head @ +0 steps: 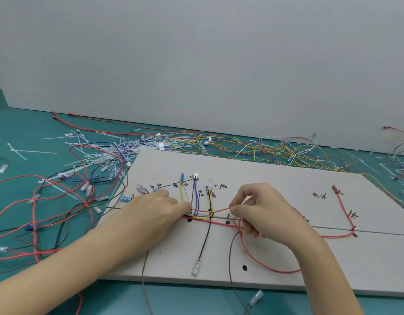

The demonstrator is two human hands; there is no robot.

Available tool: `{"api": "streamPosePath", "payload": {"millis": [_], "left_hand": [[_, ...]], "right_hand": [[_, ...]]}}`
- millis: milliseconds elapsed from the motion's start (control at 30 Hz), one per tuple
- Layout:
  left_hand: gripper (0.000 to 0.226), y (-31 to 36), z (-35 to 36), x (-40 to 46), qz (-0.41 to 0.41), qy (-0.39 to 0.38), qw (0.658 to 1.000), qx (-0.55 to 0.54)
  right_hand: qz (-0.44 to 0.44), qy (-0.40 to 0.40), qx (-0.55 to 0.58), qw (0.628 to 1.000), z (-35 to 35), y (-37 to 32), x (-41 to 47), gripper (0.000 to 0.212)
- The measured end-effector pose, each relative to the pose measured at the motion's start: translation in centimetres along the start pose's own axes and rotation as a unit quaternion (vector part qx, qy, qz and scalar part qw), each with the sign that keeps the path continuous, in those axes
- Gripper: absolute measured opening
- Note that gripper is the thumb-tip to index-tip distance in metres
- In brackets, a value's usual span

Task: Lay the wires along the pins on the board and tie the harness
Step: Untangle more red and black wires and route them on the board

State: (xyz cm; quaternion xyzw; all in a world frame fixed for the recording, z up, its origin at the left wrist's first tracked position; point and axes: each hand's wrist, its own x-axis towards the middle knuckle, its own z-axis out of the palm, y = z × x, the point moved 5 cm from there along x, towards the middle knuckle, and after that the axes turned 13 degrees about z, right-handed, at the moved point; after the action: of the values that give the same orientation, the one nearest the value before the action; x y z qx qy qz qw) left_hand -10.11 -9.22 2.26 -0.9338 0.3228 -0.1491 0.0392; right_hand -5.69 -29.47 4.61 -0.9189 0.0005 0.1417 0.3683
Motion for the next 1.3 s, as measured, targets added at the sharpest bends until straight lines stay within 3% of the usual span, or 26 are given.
{"api": "streamPosePath", "payload": {"millis": [167,300,433,733,900,967,1067,1167,1300], "left_hand": [[0.023,0.5,-0.8,0.1,0.055,0.090,0.991,-0.088],[0.024,0.0,-0.4,0.7,0.000,0.122,0.962,-0.244],[0.020,-1.1,0.2,1.8,-0.044,0.128,0.945,-0.298],[0.008,-0.6,0.5,2.4,-0.007,0.077,0.960,-0.269],[0.010,0.8,0.1,2.2,0.043,0.049,0.984,-0.168],[0.011,1.0,-0.1,2.2,0.051,0.042,0.985,-0.158],[0.011,1.1,-0.3,2.2,0.062,0.044,0.984,-0.162],[0.015,1.1,-0.4,2.1,0.064,0.046,0.984,-0.161],[0.017,1.3,-0.4,2.1,0.069,0.056,0.984,-0.154]], "right_hand": [[0.016,-0.046,0.004,0.999,0.2,0.5,-0.2,0.010],[-0.012,-0.062,0.030,0.998,0.2,0.4,-0.5,0.008],[-0.019,-0.100,0.073,0.992,0.4,0.4,-1.0,0.005],[0.002,-0.073,0.236,0.969,-0.2,0.7,-0.9,0.007],[0.000,-0.150,0.288,0.946,0.2,0.6,-1.2,0.010],[0.001,-0.180,0.324,0.929,0.2,0.6,-1.2,0.006],[-0.008,-0.194,0.379,0.905,-0.2,0.5,-1.0,0.017],[-0.015,-0.208,0.375,0.903,-0.3,0.4,-1.2,0.015],[-0.010,-0.228,0.333,0.915,-0.7,0.8,-1.3,0.039]]}}
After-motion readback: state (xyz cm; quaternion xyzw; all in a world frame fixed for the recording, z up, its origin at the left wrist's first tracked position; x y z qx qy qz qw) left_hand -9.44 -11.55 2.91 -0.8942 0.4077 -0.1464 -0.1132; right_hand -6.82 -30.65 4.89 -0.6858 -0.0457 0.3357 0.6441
